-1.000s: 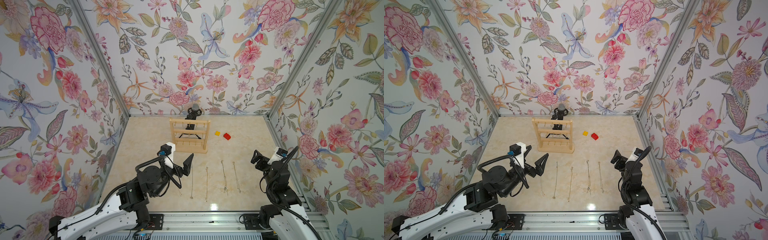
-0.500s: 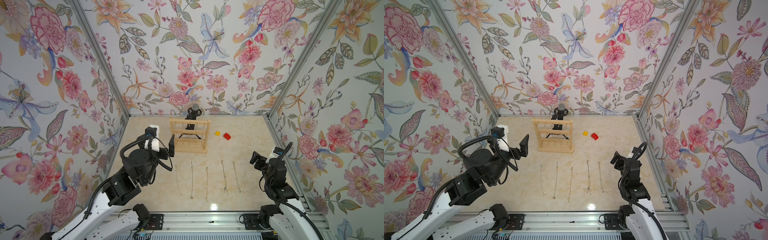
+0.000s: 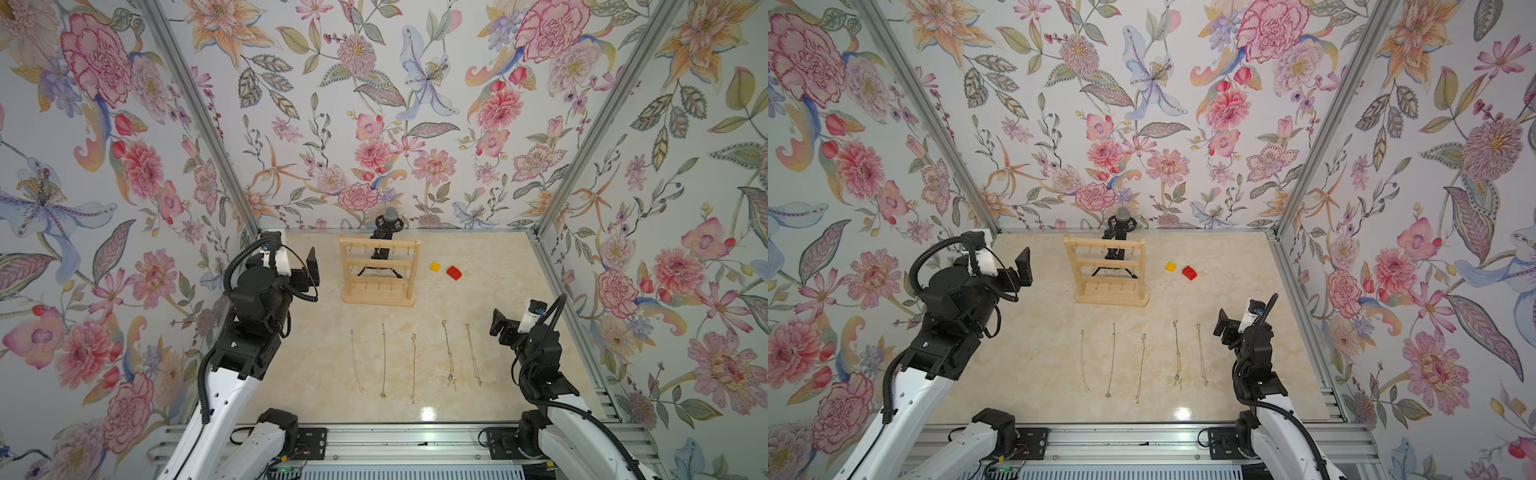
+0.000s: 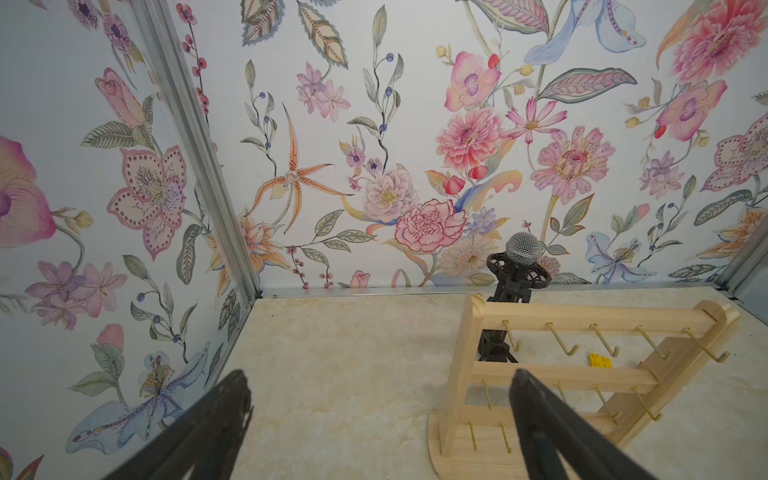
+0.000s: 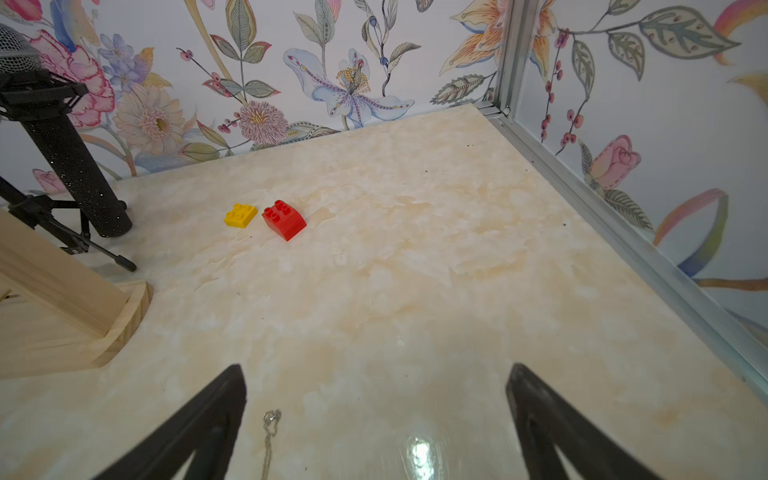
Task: Take the necklace off the jewelry display stand
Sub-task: Reset both arms
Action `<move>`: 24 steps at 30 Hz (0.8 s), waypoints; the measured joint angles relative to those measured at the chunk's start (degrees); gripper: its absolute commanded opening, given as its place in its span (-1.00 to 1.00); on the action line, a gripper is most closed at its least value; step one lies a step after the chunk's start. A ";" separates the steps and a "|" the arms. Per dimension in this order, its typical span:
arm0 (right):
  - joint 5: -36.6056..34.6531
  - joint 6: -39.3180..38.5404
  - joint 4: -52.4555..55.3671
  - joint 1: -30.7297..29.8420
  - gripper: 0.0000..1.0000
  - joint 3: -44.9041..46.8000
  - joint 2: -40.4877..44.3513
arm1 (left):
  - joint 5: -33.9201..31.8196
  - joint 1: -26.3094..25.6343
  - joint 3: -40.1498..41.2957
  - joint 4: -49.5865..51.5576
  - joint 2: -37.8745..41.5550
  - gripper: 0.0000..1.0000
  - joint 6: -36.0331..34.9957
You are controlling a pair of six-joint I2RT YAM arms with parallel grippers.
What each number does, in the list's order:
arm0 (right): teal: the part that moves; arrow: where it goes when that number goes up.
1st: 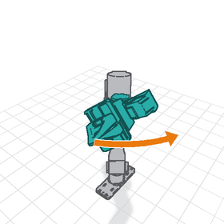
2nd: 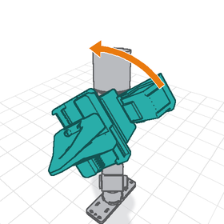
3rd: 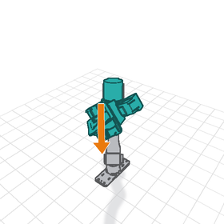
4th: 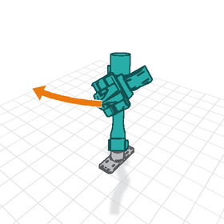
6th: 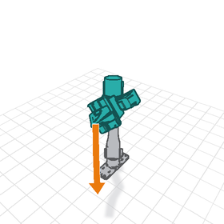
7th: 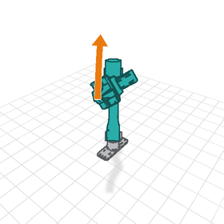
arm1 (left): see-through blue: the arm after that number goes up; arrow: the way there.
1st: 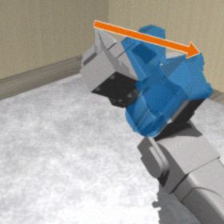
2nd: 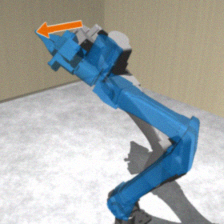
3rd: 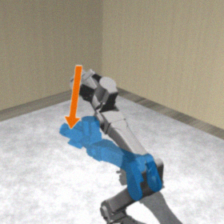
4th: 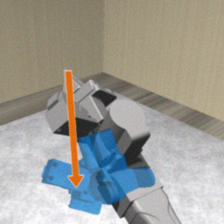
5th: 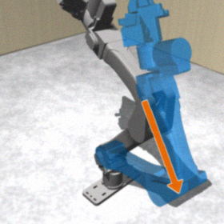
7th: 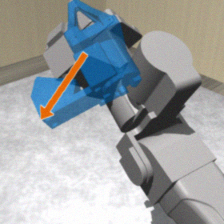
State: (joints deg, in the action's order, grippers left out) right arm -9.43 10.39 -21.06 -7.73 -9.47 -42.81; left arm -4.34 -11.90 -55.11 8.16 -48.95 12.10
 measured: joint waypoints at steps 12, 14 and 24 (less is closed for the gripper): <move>0.48 -7.21 -12.20 0.00 0.99 0.04 -12.92 | 9.55 8.11 22.14 -16.76 0.02 0.98 2.23; 0.46 -7.50 -14.34 0.00 0.99 -0.02 -16.00 | 8.61 8.28 25.11 -19.08 1.44 0.98 1.99; 0.50 -8.04 -22.71 1.99 0.99 -2.78 -28.35 | 6.67 8.70 30.38 -27.08 2.45 0.98 -4.28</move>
State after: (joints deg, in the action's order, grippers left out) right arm -8.93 2.35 -43.77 -5.74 -12.25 -71.16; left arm 2.33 -3.20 -24.73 -18.92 -46.50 7.81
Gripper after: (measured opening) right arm 0.996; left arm 0.988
